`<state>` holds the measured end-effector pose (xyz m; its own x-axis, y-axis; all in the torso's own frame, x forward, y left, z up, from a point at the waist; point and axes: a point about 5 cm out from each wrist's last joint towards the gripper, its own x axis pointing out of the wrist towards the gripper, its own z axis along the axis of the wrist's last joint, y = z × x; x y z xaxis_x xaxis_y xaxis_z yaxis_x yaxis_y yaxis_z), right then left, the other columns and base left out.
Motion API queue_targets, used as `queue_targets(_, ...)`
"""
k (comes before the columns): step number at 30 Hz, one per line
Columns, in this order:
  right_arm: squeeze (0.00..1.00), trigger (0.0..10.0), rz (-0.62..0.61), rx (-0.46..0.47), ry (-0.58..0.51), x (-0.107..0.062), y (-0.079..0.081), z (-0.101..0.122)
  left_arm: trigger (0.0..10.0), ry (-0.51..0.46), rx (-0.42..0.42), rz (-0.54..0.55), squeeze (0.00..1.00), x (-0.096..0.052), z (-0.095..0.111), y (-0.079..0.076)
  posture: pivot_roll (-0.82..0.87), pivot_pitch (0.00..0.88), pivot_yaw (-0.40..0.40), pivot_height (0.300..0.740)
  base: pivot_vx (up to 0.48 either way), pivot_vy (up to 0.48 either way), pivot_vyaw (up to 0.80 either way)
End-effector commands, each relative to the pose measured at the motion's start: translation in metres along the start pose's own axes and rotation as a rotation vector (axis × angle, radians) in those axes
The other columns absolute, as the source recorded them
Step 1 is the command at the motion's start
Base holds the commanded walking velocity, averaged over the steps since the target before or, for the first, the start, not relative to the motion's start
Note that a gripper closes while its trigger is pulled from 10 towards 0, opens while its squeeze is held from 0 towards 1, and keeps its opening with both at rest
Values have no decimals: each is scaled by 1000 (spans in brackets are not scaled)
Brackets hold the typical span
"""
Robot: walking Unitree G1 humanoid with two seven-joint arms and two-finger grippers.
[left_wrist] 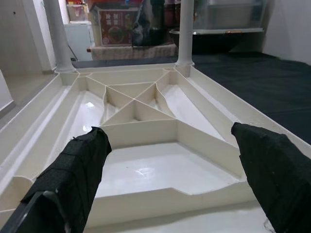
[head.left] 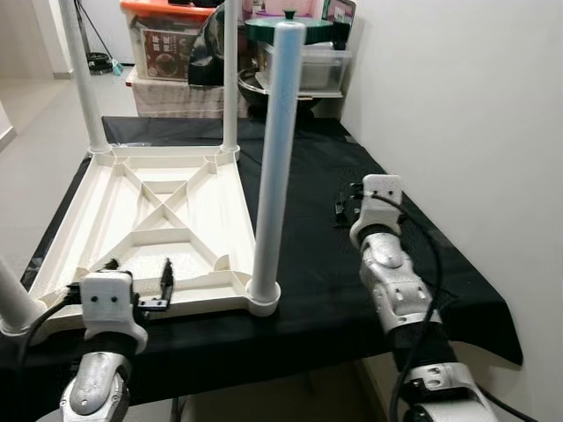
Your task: Building children table
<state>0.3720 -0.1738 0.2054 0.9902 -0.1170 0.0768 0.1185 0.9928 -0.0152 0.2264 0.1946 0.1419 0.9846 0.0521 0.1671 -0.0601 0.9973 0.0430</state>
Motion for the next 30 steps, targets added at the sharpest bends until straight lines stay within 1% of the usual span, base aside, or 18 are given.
queue_targets(1,0,10000,88,73,-95,3,-2,26,10000,14,6,-6,0,-1,-4,-1,2,0,-82,740,0,0,0)
queue_targets(3,0,10000,296,235,-242,1,2,69,10000,15,5,-16,0,1,-5,-2,-10,0,-71,740,0,0,0)
queue_targets(4,0,10000,296,235,-242,1,2,69,10000,15,5,-16,0,1,-5,-2,-10,0,-71,740,0,0,0)
queue_targets(6,0,10000,399,342,-379,-3,-1,105,10000,14,3,-23,0,4,-5,-4,-8,0,-73,740,0,0,0)
queue_targets(7,0,10000,399,342,-379,-3,-1,105,10000,14,3,-23,0,4,-5,-4,-8,0,-73,740,0,0,0)
queue_targets(8,0,10000,436,404,-447,-5,-2,122,10000,12,2,-23,0,5,-5,-4,-8,0,-73,740,0,0,0)
queue_targets(10,0,10000,474,462,-503,-8,-2,137,10000,10,3,-21,0,5,-5,-4,-5,0,-74,740,0,0,0)
queue_targets(11,0,10000,474,462,-503,-8,-2,137,10000,10,3,-21,0,5,-5,-4,-5,0,-74,740,0,0,0)
queue_targets(13,0,10000,623,581,-595,-21,6,162,10000,9,3,-17,0,5,-5,-3,3,0,-78,740,0,0,0)
queue_targets(15,0,10000,829,625,-625,-37,20,171,10000,10,4,-15,0,5,-5,-3,5,0,-80,740,0,0,0)
queue_targets(16,0,10000,829,625,-625,-37,20,171,10000,10,4,-15,0,5,-5,-3,5,0,-80,740,0,0,0)
queue_targets(20,0,10000,1025,618,-591,-50,33,167,10000,9,4,-14,0,5,-6,-3,7,0,-84,740,0,0,0)
queue_targets(22,0,10000,1229,521,-533,-65,42,154,10000,8,4,-13,0,5,-6,-4,4,0,-84,740,0,0,0)
queue_targets(24,0,10000,1290,481,-504,-70,45,149,10000,8,4,-13,0,5,-7,-4,4,0,-84,740,0,0,0)
queue_targets(25,0,10000,1290,481,-504,-70,45,149,10000,8,4,-13,0,5,-7,-4,4,0,-84,740,0,0,0)
queue_targets(27,0,10000,1301,359,-412,-68,54,132,10000,10,2,-14,0,5,-7,-4,0,0,-85,740,0,0,0)
queue_targets(28,0,10000,1301,359,-412,-68,54,132,10000,10,2,-14,0,5,-7,-4,0,0,-85,740,0,0,0)
queue_targets(30,0,10000,1196,310,-303,-51,58,116,10000,9,0,-16,0,5,-8,-6,3,0,-89,740,0,0,0)
